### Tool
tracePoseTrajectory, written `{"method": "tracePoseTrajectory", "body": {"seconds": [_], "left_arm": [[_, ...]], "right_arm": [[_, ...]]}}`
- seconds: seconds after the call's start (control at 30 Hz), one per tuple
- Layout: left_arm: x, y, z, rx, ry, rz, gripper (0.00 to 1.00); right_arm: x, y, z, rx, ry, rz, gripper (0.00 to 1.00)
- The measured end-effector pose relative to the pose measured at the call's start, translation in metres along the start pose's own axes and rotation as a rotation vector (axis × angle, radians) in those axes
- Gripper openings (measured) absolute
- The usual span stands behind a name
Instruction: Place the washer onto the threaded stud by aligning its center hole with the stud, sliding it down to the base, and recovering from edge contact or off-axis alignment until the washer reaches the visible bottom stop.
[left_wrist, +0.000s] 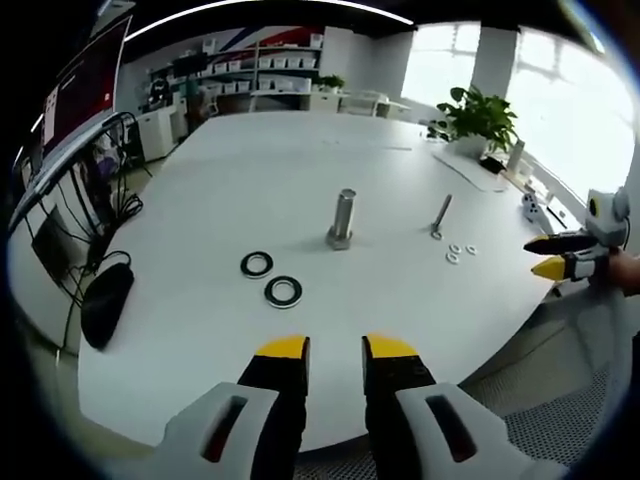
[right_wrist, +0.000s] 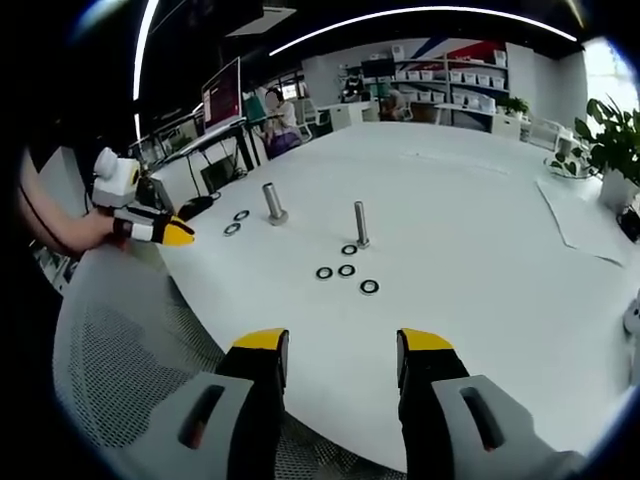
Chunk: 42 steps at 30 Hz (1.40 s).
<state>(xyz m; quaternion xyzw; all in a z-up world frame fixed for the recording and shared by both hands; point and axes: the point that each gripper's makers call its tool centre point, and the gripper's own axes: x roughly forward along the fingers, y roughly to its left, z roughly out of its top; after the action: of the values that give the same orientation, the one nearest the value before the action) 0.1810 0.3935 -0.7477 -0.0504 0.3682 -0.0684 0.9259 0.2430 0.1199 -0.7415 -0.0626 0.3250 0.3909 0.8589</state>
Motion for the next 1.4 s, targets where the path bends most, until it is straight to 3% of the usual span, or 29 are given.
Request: {"method": "tracePoseTrajectory", "body": {"seconds": [0.1, 0.17, 0.27, 0.33, 0.4, 0.77, 0.97, 1.1, 1.23, 1.4], "left_arm": [[0.001, -0.003, -0.003, 0.007, 0.021, -0.018, 0.2], [0.0, 0.001, -0.001, -0.01, 0.008, 0.005, 0.2], [-0.001, 0.006, 0.001, -0.084, -0.004, 0.007, 0.21], [0.0, 0.003, -0.004, -0.115, 0.025, -0.03, 0.22], [0.003, -0.002, -0.007, -0.088, 0.042, -0.058, 0.22], [0.002, -0.004, -0.001, -0.039, 0.039, -0.059, 0.22], [0.006, -0.002, -0.004, -0.03, 0.073, -0.065, 0.23], [0.009, 0.011, 0.0, 0.004, 0.099, -0.023, 0.23], [0.015, 0.022, 0.006, -0.024, 0.114, -0.004, 0.24], [0.025, 0.036, 0.001, 0.0, 0.201, 0.026, 0.25]], "right_arm": [[0.0, -0.002, 0.001, 0.006, -0.004, -0.009, 0.46], [0.0, -0.003, 0.0, 0.017, -0.004, -0.011, 0.46], [0.0, -0.002, 0.0, 0.01, -0.003, -0.004, 0.46], [0.0, -0.001, 0.0, 0.007, -0.001, -0.004, 0.46], [0.0, -0.002, -0.001, 0.019, -0.001, -0.005, 0.46], [-0.002, -0.003, 0.003, 0.024, -0.021, 0.0, 0.46], [-0.003, -0.003, 0.004, 0.034, -0.029, 0.0, 0.46], [-0.004, -0.004, 0.005, 0.035, -0.033, -0.002, 0.46], [-0.004, -0.005, 0.005, 0.039, -0.034, -0.005, 0.46], [-0.004, -0.004, 0.004, 0.037, -0.032, 0.0, 0.46]]}}
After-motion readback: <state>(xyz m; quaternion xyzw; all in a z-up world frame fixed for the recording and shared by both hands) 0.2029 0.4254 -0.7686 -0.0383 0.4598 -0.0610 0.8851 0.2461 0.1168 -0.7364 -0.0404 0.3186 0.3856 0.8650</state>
